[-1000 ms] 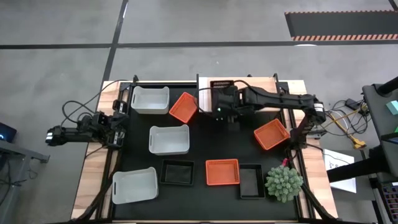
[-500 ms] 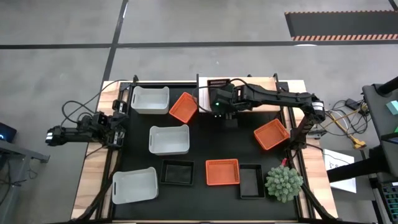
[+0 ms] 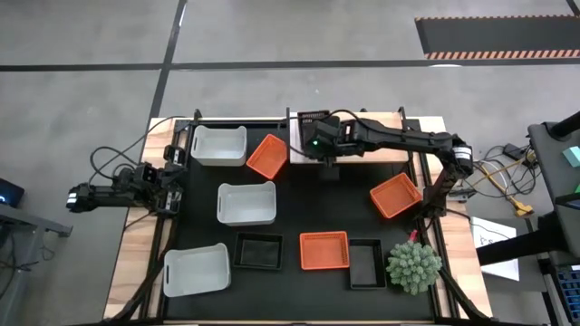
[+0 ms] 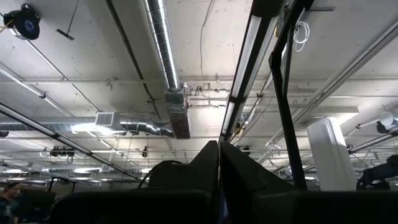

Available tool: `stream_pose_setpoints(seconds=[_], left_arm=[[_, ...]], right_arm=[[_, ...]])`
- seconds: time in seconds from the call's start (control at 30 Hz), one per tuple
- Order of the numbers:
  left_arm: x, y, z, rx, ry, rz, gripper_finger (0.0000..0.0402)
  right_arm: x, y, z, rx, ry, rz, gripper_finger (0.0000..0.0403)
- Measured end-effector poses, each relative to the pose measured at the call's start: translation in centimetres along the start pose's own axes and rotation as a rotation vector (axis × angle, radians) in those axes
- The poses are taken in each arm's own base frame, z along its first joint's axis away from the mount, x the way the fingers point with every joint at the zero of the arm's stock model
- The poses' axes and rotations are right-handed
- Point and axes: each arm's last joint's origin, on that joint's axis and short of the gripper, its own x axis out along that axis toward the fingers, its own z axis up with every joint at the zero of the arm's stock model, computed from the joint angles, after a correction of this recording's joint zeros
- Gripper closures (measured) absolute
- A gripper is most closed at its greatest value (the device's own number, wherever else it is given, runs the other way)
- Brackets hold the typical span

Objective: Stack baskets on shelf by color
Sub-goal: Put the top black basket on the shelf

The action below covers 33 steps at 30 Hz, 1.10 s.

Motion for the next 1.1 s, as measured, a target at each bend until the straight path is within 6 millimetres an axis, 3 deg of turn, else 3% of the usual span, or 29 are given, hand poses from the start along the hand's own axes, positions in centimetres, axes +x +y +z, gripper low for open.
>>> stream_pose_setpoints(seconds=[0.17, 0.33, 0.53, 0.63, 0.87, 1.1], left_arm=[[0.0, 0.0, 0.0, 0.0, -0.002, 0.0, 0.0402], [0.0, 0.0, 0.4, 0.0, -0.041, 0.001, 0.0402], [0.0, 0.0, 0.4, -0.002, -0.036, 0.001, 0.0402], [0.0, 0.0, 0.4, -0.008, -0.036, 0.002, 0.0402], [0.0, 0.0, 0.3, -0.024, -0.028, 0.001, 0.0402], [0.0, 0.0, 0.2, -0.037, -0.023, 0.001, 0.0402]], right_arm=[[-0.4, 0.0, -0.1, -0.018, 0.002, 0.003, 0.0311], [-3.1, -0.5, 0.6, -0.014, -0.087, -0.005, 0.029], [-6.6, -1.9, 0.1, -0.02, -0.103, 0.031, 0.0298], [-7.4, -3.0, -0.9, 0.038, -0.046, 0.049, 0.0317], [-4.9, -5.9, -3.8, 0.189, 0.123, 0.049, 0.0388], [-1.1, -7.5, -6.7, 0.276, 0.271, 0.063, 0.0394]])
